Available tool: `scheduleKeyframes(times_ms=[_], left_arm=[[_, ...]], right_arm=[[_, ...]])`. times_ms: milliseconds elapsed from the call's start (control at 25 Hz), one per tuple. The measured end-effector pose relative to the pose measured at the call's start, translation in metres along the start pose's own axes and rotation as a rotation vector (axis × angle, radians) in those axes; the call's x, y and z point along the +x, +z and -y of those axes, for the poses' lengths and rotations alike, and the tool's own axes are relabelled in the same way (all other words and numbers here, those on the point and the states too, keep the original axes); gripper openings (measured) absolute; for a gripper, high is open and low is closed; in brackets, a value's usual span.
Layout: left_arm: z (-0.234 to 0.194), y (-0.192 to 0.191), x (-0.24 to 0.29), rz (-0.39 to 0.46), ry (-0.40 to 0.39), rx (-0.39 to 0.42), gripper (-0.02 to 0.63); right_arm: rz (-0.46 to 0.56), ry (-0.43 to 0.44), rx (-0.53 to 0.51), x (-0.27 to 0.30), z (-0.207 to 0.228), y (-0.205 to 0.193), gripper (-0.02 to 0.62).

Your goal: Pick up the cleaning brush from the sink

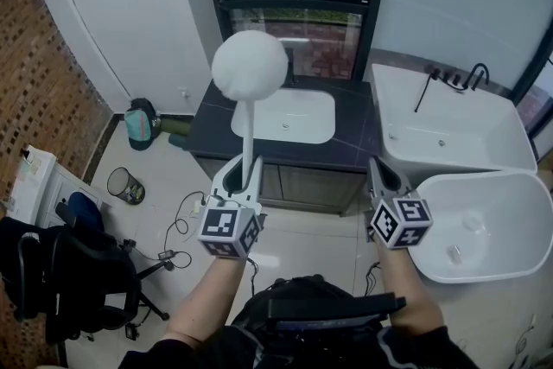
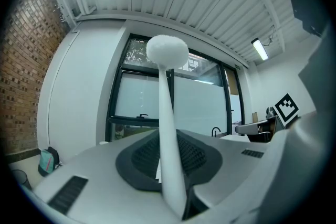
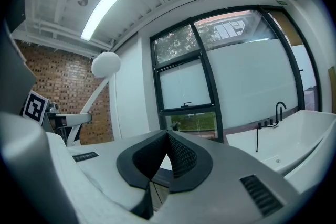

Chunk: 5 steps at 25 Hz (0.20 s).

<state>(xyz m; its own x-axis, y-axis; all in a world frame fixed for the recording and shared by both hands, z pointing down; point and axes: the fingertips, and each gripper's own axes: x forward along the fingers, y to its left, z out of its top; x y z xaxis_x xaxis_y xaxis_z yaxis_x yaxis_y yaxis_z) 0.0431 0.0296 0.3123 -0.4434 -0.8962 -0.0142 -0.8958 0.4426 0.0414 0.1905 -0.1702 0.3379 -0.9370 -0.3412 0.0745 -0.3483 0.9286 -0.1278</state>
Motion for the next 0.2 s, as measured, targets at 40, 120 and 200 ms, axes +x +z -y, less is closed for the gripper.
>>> scheduleKeyframes(times_ms=[40, 120, 200], left_arm=[[-0.0018, -0.0001, -0.0013, 0.0, 0.0, -0.001, 0.064], [-0.0059, -0.0016, -0.0037, -0.002, 0.001, -0.005, 0.064], [-0.0099, -0.0039, -0.0059, -0.005, 0.001, -0.01, 0.064]], right_arm=[[-0.001, 0.001, 0.0, 0.0006, -0.0022, -0.0004, 0.006], [-0.003, 0.002, 0.001, 0.0015, -0.0066, -0.0016, 0.006], [-0.005, 0.0, 0.002, 0.0018, -0.0106, -0.0029, 0.006]])
